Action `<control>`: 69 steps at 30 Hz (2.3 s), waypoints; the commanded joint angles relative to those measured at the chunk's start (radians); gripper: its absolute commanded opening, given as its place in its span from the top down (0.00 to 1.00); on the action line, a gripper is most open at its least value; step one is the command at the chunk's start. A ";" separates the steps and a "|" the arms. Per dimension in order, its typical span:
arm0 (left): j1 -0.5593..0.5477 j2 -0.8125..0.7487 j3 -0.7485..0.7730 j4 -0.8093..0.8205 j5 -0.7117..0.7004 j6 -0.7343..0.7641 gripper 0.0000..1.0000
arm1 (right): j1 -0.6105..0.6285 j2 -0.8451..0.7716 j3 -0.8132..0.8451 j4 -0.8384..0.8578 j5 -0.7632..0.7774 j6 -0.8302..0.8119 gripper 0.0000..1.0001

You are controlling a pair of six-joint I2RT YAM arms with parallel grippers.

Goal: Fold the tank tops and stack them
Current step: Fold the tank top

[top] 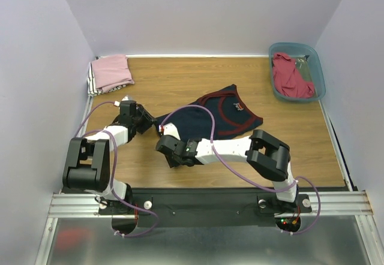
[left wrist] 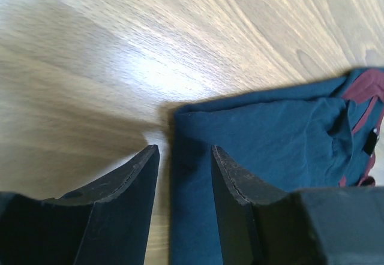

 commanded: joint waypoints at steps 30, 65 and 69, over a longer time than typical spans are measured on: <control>-0.100 0.085 0.105 -0.048 -0.155 0.011 0.98 | 0.078 0.102 0.137 -0.109 0.107 -0.076 0.99; -0.258 0.098 0.628 -0.168 -0.072 0.025 1.00 | -0.068 -0.440 -0.047 0.180 -0.319 0.065 1.00; -0.345 0.175 0.726 -0.168 -0.087 0.008 1.00 | -0.105 -0.572 -0.194 0.194 -0.289 0.102 1.00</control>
